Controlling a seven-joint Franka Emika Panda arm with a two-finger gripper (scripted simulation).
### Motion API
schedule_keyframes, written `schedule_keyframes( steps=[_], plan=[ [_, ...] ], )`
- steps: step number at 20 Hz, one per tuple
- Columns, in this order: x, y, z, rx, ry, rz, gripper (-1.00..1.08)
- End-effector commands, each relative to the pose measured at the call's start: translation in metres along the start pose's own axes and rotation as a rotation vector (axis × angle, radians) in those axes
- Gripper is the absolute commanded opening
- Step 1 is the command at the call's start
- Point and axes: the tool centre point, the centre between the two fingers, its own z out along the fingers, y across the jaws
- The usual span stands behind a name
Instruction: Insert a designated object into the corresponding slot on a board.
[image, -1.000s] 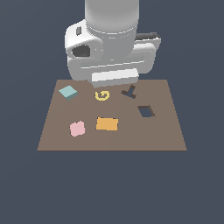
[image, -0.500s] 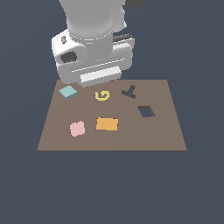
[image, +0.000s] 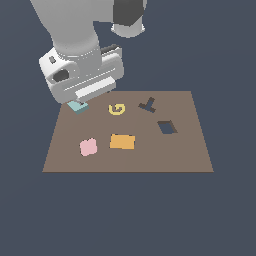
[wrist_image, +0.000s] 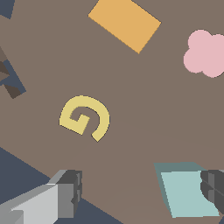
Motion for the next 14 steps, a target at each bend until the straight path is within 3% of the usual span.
schedule_keyframes(
  steps=[1, 14],
  plan=[
    [-0.009, 0.011, 0.007, -0.001, 0.002, -0.053, 1.0],
    [-0.035, 0.052, 0.033, -0.002, 0.007, -0.226, 1.0]
  ],
)
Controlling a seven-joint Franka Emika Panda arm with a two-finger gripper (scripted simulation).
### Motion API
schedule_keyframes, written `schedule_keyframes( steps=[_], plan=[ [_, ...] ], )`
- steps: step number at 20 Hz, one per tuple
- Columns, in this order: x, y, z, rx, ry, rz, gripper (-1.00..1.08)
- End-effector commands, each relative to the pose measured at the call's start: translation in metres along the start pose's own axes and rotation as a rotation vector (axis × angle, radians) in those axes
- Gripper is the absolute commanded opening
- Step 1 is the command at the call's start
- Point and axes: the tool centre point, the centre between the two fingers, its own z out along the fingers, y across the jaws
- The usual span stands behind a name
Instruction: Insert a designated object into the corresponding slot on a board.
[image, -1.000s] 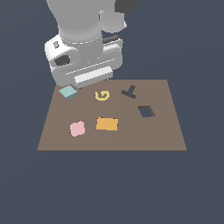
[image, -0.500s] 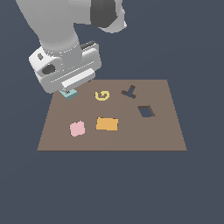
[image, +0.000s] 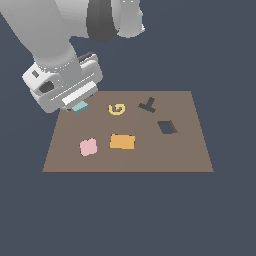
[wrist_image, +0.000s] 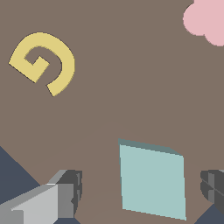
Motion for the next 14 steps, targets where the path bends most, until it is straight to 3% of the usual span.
schedule_keyframes(
  steps=[1, 14],
  plan=[
    [-0.003, 0.005, 0.003, 0.0, 0.001, -0.023, 1.0],
    [-0.006, 0.01, 0.014, -0.001, 0.001, -0.043, 1.0]
  ],
)
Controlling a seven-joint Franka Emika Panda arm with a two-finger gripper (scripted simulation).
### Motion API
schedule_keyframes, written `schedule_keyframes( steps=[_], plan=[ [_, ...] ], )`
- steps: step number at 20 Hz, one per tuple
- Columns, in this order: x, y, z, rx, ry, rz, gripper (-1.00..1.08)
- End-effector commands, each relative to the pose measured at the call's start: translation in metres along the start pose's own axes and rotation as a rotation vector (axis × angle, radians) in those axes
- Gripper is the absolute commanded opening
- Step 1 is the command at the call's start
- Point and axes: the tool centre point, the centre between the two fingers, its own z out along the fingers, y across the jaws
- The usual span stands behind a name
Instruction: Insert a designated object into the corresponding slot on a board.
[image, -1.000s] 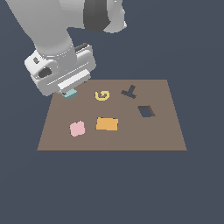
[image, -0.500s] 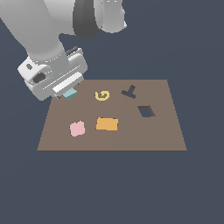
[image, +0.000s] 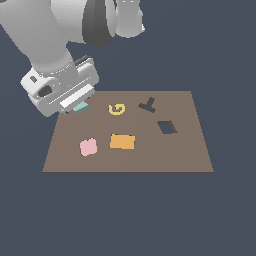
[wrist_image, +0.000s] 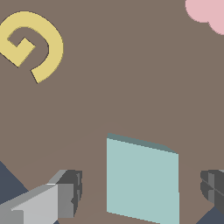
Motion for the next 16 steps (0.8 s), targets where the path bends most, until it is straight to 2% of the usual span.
schedule_keyframes(
  steps=[1, 6, 7, 16],
  plan=[
    [-0.0001, -0.0002, 0.0074, 0.001, 0.0, -0.001, 1.0],
    [0.0, -0.0002, 0.0158, 0.001, 0.0, -0.003, 1.0],
    [0.0, -0.0002, 0.0158, 0.001, 0.0, -0.003, -1.0],
    [0.0, -0.0002, 0.0158, 0.001, 0.0, -0.003, -1.0]
  ],
)
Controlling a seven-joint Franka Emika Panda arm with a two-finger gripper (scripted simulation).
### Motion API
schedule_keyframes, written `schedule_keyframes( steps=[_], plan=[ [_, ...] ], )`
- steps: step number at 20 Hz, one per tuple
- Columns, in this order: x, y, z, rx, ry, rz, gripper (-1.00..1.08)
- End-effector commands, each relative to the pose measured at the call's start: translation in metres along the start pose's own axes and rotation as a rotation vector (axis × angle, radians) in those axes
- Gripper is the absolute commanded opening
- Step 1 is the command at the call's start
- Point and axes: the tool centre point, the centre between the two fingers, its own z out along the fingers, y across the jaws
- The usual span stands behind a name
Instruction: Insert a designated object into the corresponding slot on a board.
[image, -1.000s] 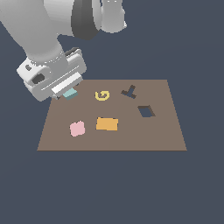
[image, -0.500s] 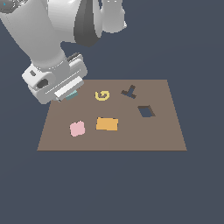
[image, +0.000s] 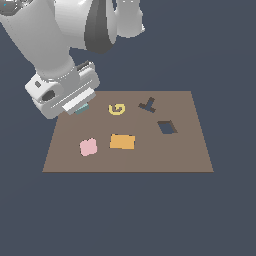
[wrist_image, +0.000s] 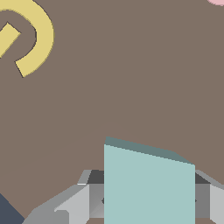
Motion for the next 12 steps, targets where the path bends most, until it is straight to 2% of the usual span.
schedule_keyframes(
  steps=[1, 12],
  plan=[
    [0.0, -0.0001, 0.0001, 0.0, 0.0, 0.0, -1.0],
    [0.0033, 0.0034, -0.0028, 0.001, 0.0, -0.03, -1.0]
  ],
)
